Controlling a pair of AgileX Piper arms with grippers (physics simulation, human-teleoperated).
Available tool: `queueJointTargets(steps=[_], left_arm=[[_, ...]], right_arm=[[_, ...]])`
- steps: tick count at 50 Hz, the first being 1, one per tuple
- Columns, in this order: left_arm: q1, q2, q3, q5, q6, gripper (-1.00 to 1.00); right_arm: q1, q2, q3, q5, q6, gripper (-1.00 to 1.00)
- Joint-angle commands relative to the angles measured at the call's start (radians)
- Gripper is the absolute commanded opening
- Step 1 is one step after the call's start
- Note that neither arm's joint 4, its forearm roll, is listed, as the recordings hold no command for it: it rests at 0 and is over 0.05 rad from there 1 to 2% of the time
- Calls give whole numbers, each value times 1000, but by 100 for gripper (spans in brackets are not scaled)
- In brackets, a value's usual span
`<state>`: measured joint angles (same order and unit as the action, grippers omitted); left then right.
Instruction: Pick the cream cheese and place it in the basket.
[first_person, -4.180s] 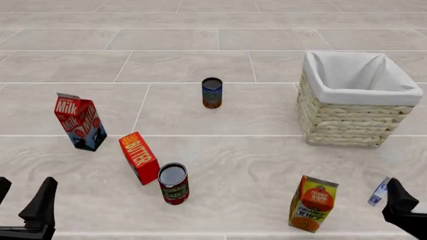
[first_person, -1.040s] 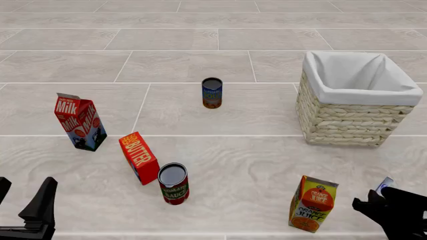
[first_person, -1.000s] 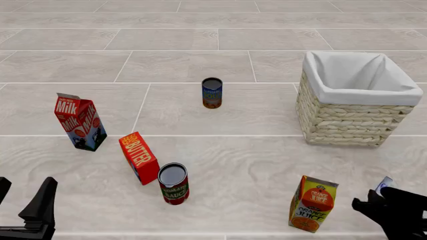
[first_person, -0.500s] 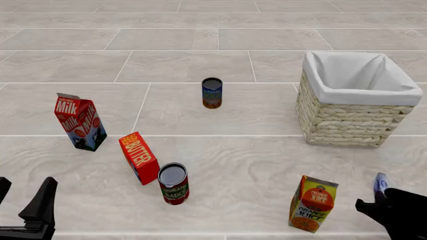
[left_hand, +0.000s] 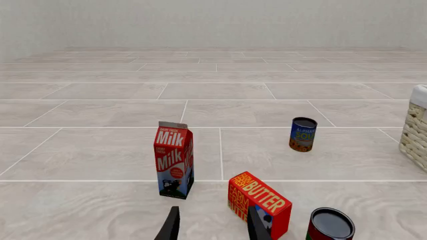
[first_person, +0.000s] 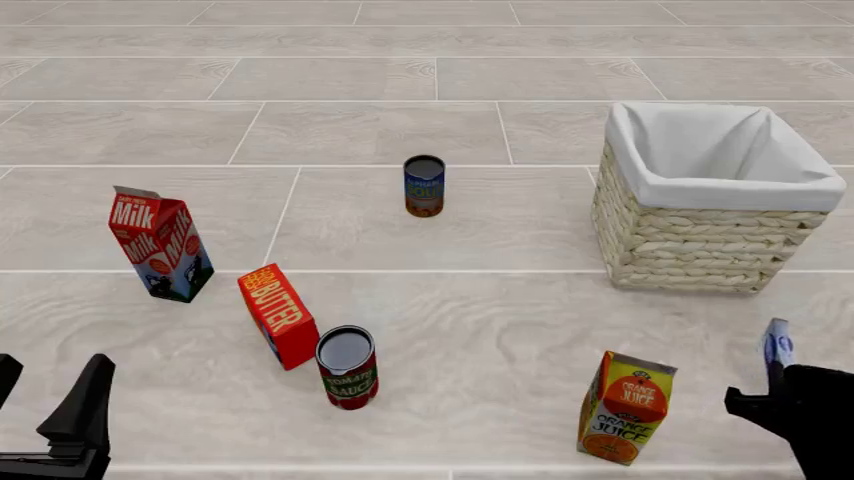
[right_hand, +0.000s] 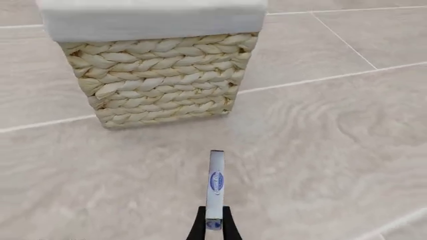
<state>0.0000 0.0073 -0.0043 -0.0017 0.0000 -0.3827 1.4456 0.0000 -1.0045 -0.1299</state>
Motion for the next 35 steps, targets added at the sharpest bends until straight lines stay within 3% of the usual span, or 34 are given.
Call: queueJointTargets(steps=[1, 2, 5, 12, 15, 20, 25, 35], left_arm=[[0, 0, 0, 0, 0, 100], [0, 0, 0, 0, 0, 100], [0, 0, 0, 0, 0, 100], [0, 0, 0, 0, 0, 100], [0, 0, 0, 0, 0, 100], [0, 0, 0, 0, 0, 100], [0, 0, 0, 0, 0, 100], [0, 0, 0, 0, 0, 100]], right_arm=[[38, -340, 0, 271, 8, -100], [56, -382, -1, 310, 49, -100], [63, -472, -4, 387, 27, -100], [102, -774, -82, 713, 0, -100], [114, -833, -110, 779, -14, -100], [143, -851, -130, 810, -1, -100], [144, -900, -154, 860, -50, -100], [178, -943, -286, 992, -34, -100]])
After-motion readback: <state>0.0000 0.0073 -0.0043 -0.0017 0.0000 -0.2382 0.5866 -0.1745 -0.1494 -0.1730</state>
